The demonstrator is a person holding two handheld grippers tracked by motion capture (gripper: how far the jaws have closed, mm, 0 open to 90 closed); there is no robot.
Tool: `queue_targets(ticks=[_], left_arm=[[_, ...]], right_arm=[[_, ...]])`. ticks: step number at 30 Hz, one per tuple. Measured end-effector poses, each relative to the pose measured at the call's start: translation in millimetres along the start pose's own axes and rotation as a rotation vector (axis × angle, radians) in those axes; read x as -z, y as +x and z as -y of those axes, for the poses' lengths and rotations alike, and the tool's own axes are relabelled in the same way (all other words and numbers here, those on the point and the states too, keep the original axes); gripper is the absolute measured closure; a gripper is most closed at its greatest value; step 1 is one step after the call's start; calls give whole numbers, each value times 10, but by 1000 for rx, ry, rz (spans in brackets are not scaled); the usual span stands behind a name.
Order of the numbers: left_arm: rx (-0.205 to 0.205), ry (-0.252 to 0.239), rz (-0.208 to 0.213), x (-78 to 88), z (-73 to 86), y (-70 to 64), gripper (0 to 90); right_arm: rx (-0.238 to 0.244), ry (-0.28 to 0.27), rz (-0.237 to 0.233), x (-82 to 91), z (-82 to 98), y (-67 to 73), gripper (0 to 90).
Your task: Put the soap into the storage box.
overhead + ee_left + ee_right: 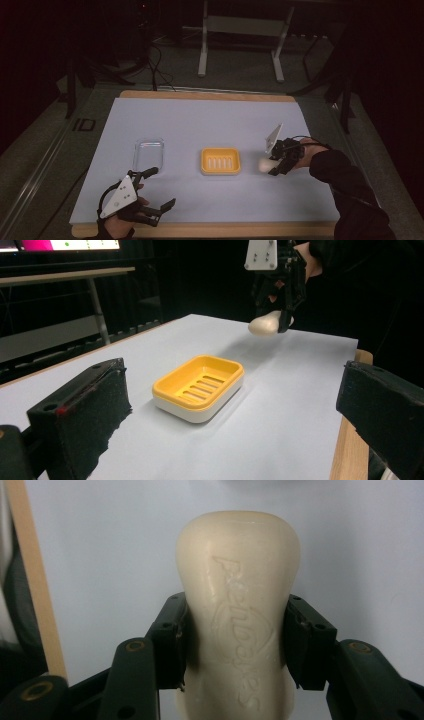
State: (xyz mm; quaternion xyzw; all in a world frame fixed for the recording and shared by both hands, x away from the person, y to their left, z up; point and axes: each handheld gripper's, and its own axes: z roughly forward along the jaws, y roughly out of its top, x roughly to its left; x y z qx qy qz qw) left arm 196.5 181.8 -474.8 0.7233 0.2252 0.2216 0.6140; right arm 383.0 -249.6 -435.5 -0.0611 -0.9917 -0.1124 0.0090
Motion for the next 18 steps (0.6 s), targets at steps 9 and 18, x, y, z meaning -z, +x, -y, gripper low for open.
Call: queue_targets(ticks=[9, 18], left_arm=[[0, 0, 0, -2, 0, 0, 8], [-1, 2, 1, 0, 1, -1, 7]], right_arm=[[55, -31, -2, 143, -112, 14, 497], [102, -46, 16, 317, -268, 12, 497]])
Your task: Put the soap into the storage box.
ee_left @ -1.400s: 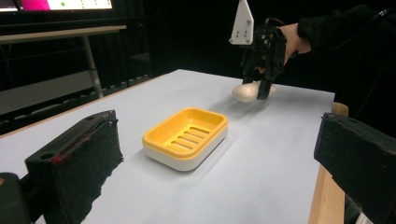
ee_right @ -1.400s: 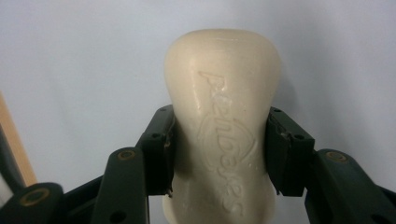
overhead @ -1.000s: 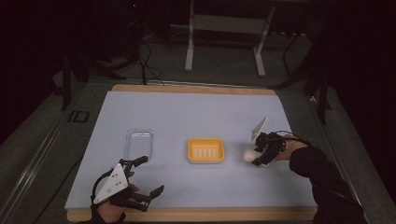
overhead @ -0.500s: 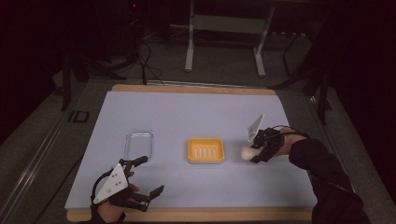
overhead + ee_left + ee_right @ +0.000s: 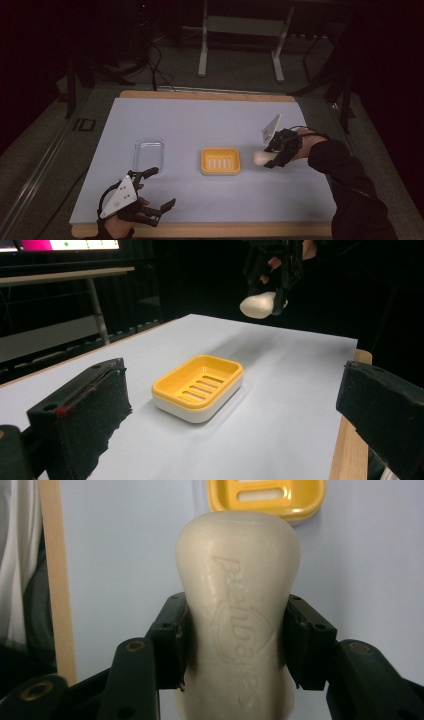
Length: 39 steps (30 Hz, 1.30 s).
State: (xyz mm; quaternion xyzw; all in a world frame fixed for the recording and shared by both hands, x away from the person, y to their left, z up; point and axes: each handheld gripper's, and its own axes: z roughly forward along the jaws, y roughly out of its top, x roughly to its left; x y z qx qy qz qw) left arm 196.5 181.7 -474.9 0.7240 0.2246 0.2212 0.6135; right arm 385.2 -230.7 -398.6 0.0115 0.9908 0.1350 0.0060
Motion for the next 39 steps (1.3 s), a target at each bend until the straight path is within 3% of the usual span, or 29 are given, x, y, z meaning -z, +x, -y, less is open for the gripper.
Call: queue_targets(ticks=[19, 21, 34, 39], left_arm=[[0, -1, 1, 0, 0, -1, 7], [1, -1, 2, -1, 0, -2, 7], [1, -2, 4, 4, 0, 2, 7], [2, -5, 4, 6, -2, 0, 7]], right_arm=[[74, 5, 18, 218, -388, -58, 497], [103, 5, 16, 219, -469, -61, 497], [166, 17, -8, 27, -747, -83, 497], [175, -26, -18, -13, -794, -99, 497]])
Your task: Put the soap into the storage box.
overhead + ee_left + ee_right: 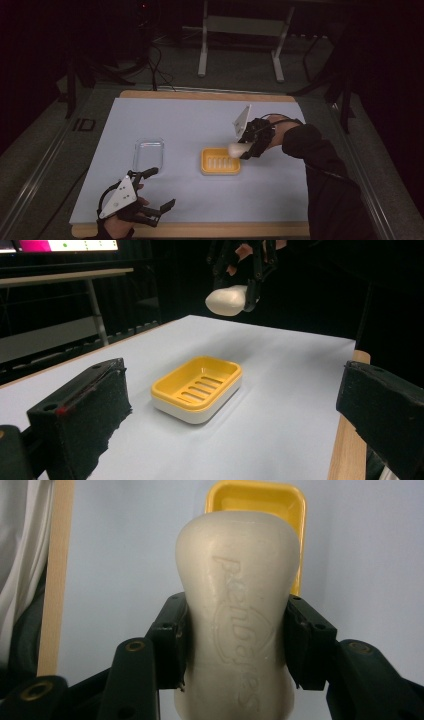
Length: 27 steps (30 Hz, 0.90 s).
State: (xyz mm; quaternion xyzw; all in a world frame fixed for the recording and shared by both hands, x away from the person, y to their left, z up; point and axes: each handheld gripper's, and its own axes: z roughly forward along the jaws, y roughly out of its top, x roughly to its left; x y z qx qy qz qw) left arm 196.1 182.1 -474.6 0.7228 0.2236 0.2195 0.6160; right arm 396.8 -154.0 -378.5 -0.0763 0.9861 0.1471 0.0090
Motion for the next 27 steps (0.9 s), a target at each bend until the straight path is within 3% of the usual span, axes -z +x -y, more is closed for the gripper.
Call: queue_targets(ticks=[11, 24, 27], left_arm=[[-4, 3, 2, -2, 0, -1, 7], [-6, 4, 3, -5, 2, 2, 7], [-7, 4, 3, -4, 2, 3, 7]], right_arm=[[15, -48, 7, -70, -98, -55, 497], [8, -149, 20, -295, -133, -165, 496], [12, -151, 21, -363, -130, -182, 496]])
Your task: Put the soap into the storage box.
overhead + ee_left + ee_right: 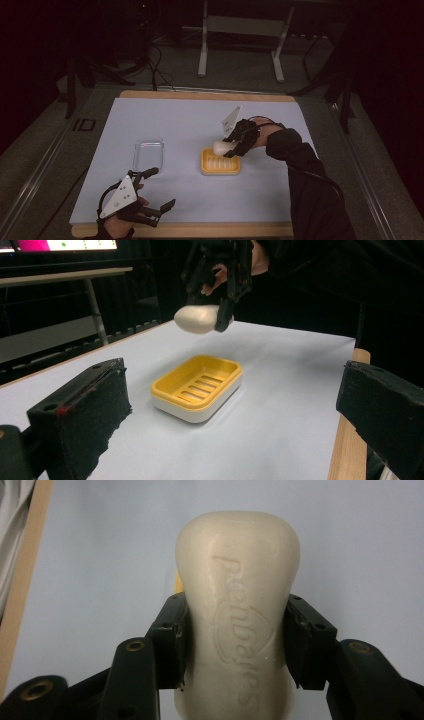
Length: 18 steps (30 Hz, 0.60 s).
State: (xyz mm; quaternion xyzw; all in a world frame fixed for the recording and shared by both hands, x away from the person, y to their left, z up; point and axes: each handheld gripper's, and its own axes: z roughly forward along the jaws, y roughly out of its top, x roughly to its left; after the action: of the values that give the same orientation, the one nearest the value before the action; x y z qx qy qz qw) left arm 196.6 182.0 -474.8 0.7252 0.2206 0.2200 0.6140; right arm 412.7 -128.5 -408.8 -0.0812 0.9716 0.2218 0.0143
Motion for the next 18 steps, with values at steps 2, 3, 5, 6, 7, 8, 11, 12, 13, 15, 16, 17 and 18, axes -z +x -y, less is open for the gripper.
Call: queue_targets(ticks=[2, 3, 5, 6, 7, 8, 11, 12, 13, 15, 16, 17, 18], left_arm=[[-1, 2, 1, -2, 0, -1, 7], [-1, 2, 2, -2, 0, -1, 7], [-1, 1, 2, -2, 0, -2, 7], [-1, 1, 1, -1, 0, -2, 7], [-1, 1, 1, 0, 0, -2, 7], [0, 0, 1, -1, 0, -1, 7], [-2, 3, 2, -2, 0, 0, 7], [-2, 2, 3, -2, 0, -1, 7], [-2, 2, 3, -2, 0, -1, 7], [1, 0, 1, 0, -1, 3, 8], [3, -1, 1, 1, -1, 4, 8], [4, -2, 1, 2, -1, 5, 7], [5, -3, 1, 3, -2, 4, 7]], right_arm=[[-6, -3, -7, -47, 14, -6, 496], [-8, -5, -3, -83, 18, -11, 496], [-13, -10, -13, -129, 27, -20, 496], [-11, -17, -14, -158, 31, -15, 496], [-13, -22, -15, -186, 36, -22, 496], [-15, -19, -20, -222, 44, -23, 496], [-12, -19, -12, -307, 64, -34, 496], [-15, -17, -12, -342, 70, -35, 496], [-15, -17, -12, -342, 70, -35, 496], [-2, -8, -18, -431, 74, -41, 496], [-3, -2, -16, -461, 72, -40, 496], [-1, 4, -22, -488, 72, -43, 496], [3, 3, -23, -516, 73, -47, 496]])
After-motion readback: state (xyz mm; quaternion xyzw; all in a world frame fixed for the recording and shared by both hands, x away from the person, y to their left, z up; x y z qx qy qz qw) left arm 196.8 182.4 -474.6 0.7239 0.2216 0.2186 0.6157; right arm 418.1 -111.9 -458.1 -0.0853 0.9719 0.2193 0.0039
